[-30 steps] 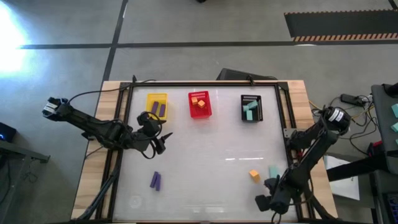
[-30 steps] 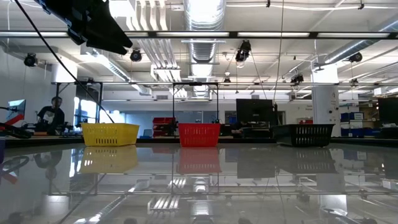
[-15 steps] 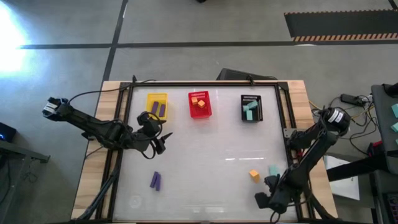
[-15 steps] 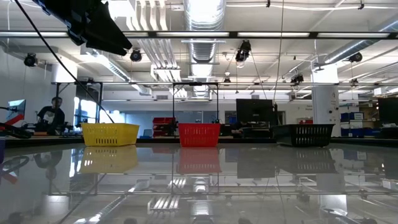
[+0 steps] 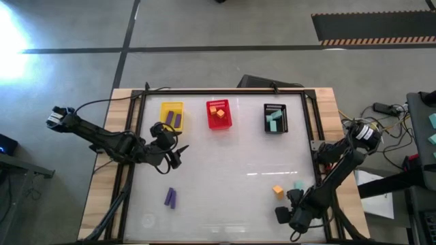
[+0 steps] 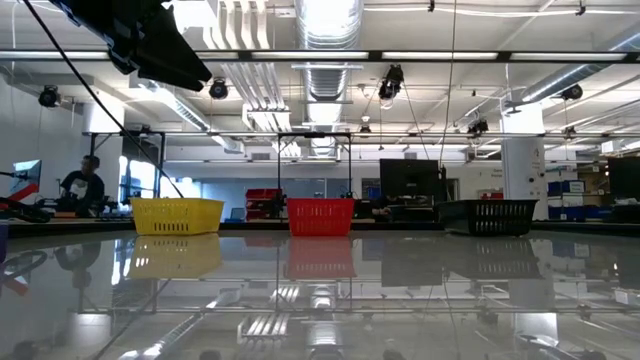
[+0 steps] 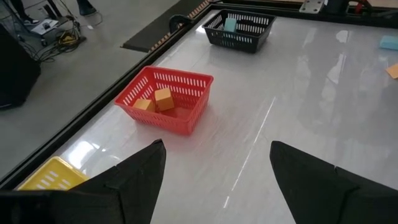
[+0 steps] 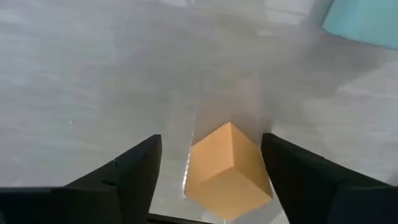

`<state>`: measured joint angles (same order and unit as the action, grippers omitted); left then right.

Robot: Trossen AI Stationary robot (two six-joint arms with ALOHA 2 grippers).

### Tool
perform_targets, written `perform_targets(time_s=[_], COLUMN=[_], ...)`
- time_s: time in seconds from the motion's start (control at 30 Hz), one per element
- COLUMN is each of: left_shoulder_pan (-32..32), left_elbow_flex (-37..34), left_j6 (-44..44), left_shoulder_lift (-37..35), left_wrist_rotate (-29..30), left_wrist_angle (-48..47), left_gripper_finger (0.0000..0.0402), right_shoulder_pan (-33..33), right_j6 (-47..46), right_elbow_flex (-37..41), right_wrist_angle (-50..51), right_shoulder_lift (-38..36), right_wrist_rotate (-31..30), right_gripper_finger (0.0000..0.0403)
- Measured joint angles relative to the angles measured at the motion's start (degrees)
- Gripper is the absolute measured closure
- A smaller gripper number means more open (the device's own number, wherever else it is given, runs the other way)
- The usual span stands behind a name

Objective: Sort & place blocks by color
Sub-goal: Put the yellow block into the red bin

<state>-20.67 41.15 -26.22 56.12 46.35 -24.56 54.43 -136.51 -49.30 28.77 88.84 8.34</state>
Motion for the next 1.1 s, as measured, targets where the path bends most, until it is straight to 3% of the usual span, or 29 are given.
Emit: perform_targets(time_s=[0.43,0.67,0.77,0.83,0.9,1.1], left_shoulder_pan=[0.0,0.0,0.0,0.0,0.0,0.0], left_elbow_flex=[-0.1,-0.2,-0.3,-0.3,-0.3,0.0], left_j6=[0.0,0.0,0.0,0.0,0.0,0.0], left_shoulder_lift=[0.0,0.0,0.0,0.0,0.0,0.0], left_wrist_rotate=[0.0,0.0,0.0,0.0,0.0,0.5], left_wrist_angle=[0.0,0.0,0.0,0.0,0.0,0.1], left_gripper_finger=[0.013,0.013,0.013,0.013,0.013,0.013], right_shoulder_pan=[0.0,-0.9,-1.6,-2.0,-2.2,0.7], right_j6=[-0.5,0.1,5.1,15.7,25.2,31.4], right_elbow_flex=[0.0,0.1,0.1,0.1,0.0,-2.3], right_wrist_angle=[1.6,6.5,10.3,10.3,7.9,5.4], right_shoulder_lift=[-0.4,-3.0,-5.3,-7.3,-9.4,-10.6], right_wrist_rotate=[-0.9,-13.3,-16.3,-14.6,-8.1,5.8], right_gripper_finger=[0.0204,0.0213,0.0213,0.0213,0.0213,0.0249])
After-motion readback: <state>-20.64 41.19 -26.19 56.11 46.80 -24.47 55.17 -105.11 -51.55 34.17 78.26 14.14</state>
